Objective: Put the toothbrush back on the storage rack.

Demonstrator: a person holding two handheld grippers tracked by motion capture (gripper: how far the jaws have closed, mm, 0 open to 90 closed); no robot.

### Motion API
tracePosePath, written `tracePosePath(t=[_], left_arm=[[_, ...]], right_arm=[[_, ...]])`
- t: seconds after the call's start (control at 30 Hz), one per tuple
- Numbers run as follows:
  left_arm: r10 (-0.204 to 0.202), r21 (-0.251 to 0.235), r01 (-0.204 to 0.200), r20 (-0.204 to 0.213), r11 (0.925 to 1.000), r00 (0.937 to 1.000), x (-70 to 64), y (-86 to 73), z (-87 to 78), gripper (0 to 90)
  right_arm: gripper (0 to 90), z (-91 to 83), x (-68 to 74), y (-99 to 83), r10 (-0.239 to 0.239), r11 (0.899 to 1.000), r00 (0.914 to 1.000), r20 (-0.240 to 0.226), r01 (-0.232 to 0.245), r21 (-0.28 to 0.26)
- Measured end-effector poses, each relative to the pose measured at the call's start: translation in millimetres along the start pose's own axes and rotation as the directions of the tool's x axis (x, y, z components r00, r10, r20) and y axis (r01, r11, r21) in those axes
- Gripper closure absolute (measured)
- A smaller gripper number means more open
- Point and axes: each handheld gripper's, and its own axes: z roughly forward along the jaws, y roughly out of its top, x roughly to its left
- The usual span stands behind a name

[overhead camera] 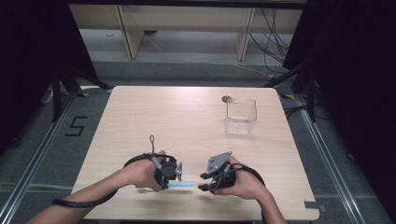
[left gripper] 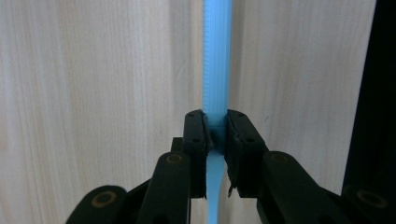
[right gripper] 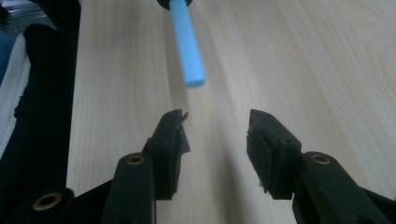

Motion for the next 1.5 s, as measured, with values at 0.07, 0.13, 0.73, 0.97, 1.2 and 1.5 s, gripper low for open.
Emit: tracePosePath(t=[0.07, 0.13, 0.73, 0.97, 1.2, 1.5], left_arm=[[0.008, -0.007, -0.008, 0.003, 0.9999, 1.0000, -2.6, 2.3, -0.3, 78.1], [0.016, -0.010, -0.016, 0.001, 0.9998, 0.9999, -4.3, 4.0, -0.1, 78.1], [0.044, -0.034, -0.044, -0.007, 0.9985, 0.9990, -8.2, 14.6, -3.1, 78.1], [0.050, -0.035, -0.050, -0.009, 0.9981, 0.9987, -8.0, 15.9, -2.9, 78.1], [0.011, -0.062, -0.010, 0.006, 0.9980, 0.9999, -8.9, 13.3, -5.6, 74.5], [-0.063, -0.197, 0.054, -0.037, 0.9790, 0.9973, -14.0, -7.4, -22.3, 56.5]], right_arm=[[57.8, 2.2, 0.1, 2.2, -0.005, 1.000, 0.9999, -0.012, 0.005, -0.003], [59.1, 5.8, 0.6, 7.0, -0.028, 1.000, 0.9991, -0.032, 0.028, -0.007], [71.6, 23.2, 6.9, 17.5, -0.009, 1.000, 0.9947, -0.103, 0.010, 0.012], [78.4, 25.5, 5.4, 16.0, -0.059, 0.998, 0.9920, -0.111, 0.057, -0.025], [78.9, 23.7, 10.5, 13.1, -0.015, 1.000, 0.9922, -0.124, 0.013, -0.019], [78.9, 17.2, 5.9, 1.7, 0.004, 0.999, 0.9989, -0.047, -0.005, -0.034]])
